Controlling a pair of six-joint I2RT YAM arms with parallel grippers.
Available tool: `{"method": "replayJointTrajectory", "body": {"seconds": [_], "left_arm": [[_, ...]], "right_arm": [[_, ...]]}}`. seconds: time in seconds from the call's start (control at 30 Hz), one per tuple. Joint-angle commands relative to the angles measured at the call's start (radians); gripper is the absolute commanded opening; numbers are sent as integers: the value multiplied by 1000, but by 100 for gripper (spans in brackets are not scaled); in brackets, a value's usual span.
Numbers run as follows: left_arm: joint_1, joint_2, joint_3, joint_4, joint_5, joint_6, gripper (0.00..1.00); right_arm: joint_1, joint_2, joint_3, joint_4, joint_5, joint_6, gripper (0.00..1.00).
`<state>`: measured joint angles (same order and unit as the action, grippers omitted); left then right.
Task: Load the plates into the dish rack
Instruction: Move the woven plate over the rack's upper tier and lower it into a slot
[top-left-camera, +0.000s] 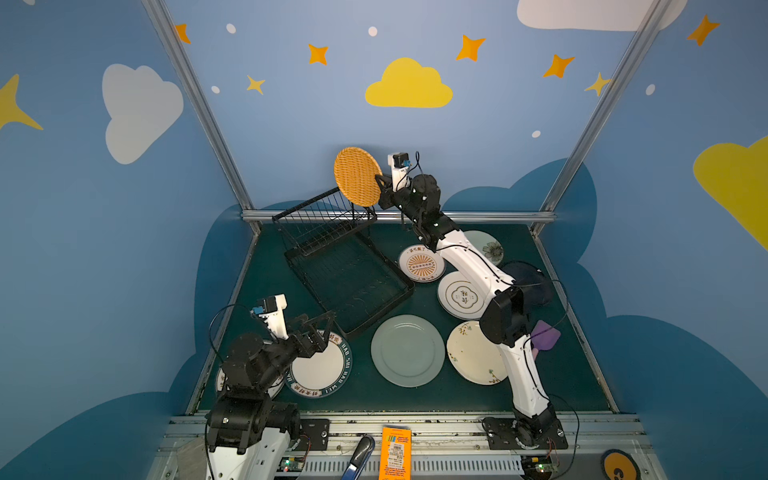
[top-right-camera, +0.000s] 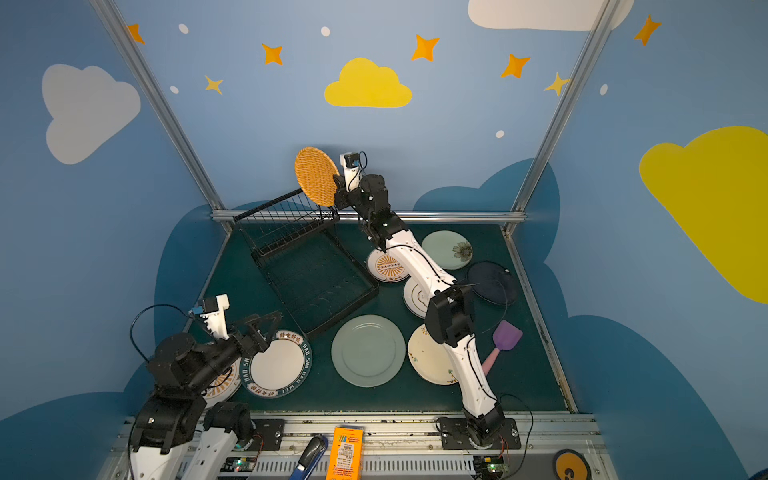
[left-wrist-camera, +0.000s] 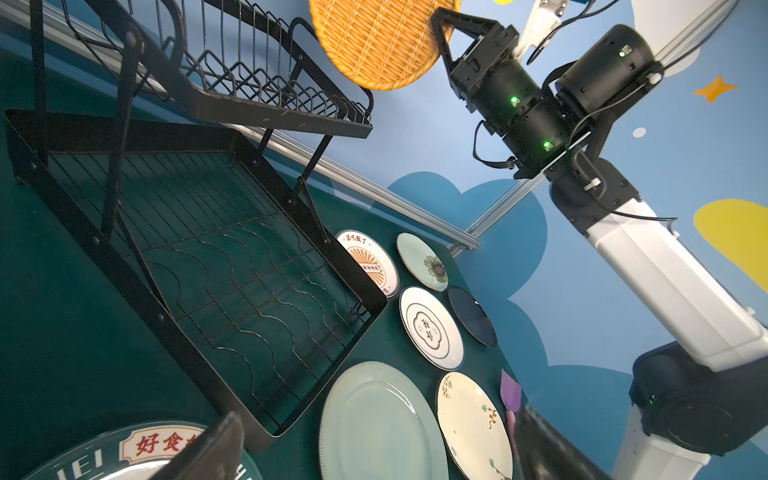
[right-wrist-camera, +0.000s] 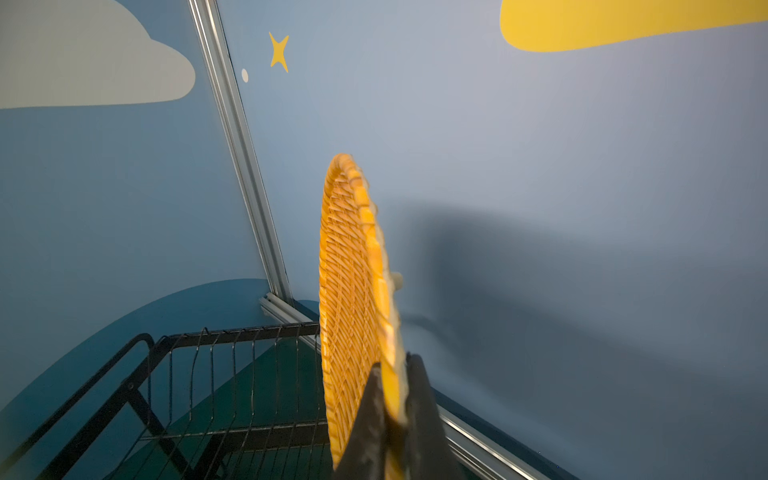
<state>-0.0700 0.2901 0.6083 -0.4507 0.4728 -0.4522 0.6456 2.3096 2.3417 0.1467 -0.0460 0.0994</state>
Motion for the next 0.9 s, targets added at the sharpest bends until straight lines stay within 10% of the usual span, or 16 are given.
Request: {"method": "replayJointTrajectory", "body": {"seconds": [0.0,0.87], "left_arm": [[4,-5,-10,33,24,-4,100],[7,9,-12,39,36,-8,100]], "right_arm": [[7,17,55,100,7,-18,0],[42,117,100,102,152,-97,0]]}}
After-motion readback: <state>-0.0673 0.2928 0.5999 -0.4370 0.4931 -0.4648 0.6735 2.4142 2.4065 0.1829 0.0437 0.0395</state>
